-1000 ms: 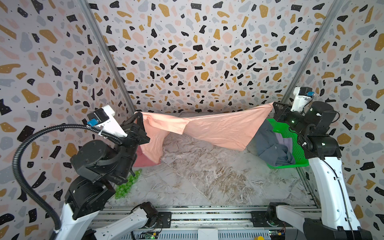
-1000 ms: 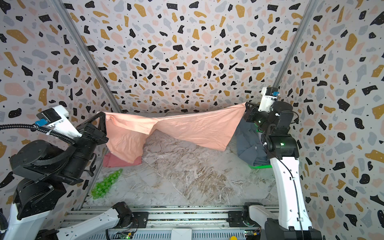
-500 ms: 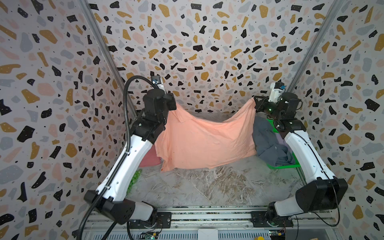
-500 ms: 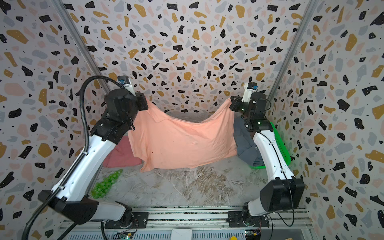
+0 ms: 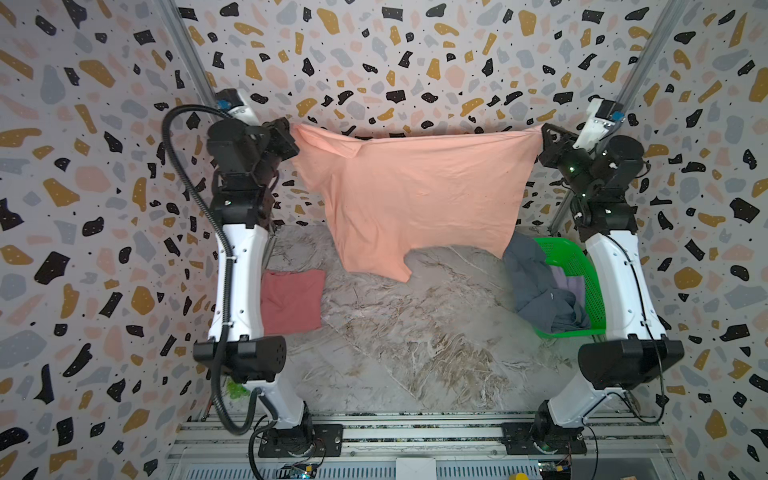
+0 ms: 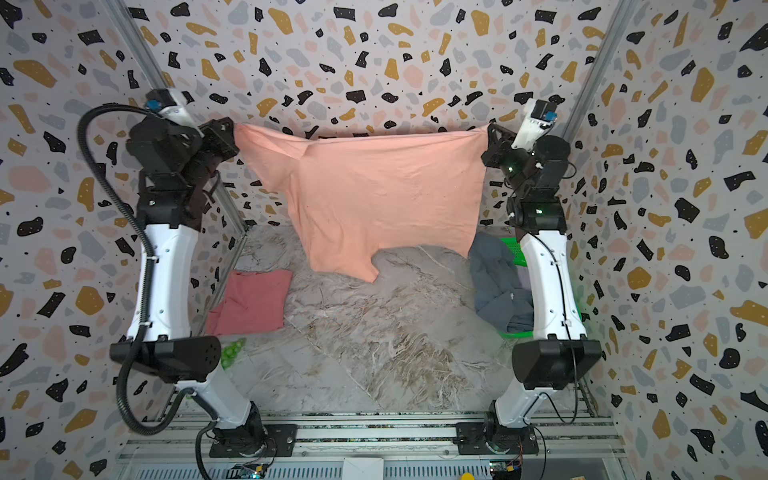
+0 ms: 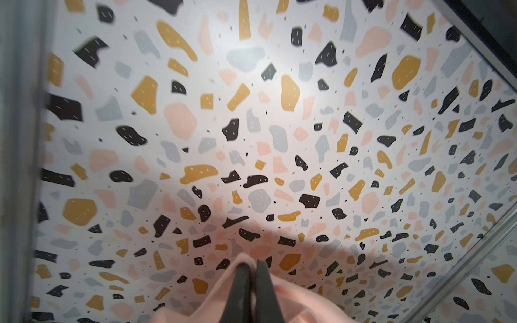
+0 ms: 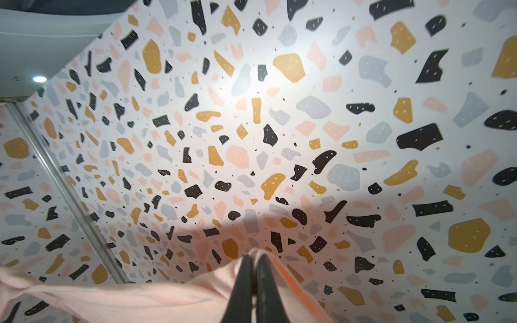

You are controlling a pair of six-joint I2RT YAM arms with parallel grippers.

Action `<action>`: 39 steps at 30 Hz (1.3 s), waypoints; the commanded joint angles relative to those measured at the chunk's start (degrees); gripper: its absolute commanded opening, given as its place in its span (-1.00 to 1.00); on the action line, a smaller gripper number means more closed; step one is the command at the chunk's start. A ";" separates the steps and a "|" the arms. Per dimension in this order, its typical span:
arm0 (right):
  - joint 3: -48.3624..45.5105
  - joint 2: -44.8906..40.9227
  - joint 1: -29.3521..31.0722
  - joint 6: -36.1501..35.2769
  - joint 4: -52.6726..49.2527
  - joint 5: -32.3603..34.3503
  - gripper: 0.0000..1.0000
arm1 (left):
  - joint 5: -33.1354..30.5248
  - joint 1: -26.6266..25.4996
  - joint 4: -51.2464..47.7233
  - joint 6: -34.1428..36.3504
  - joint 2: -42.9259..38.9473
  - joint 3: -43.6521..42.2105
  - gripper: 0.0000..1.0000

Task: Fold and stack the t-shirts

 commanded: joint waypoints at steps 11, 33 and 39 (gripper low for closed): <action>-54.97 -28.72 -0.15 -2.38 -12.67 -1.16 -1.00 | 1.43 -0.83 -14.43 5.54 -39.81 -52.57 -1.00; -51.11 -18.84 4.41 -2.33 -13.61 -4.11 0.04 | 6.87 -1.60 -13.71 -4.64 -42.44 -65.98 0.29; -49.58 -6.90 13.67 -2.49 -4.11 -3.33 0.04 | -1.38 -9.66 -5.15 0.47 -26.17 -64.07 0.46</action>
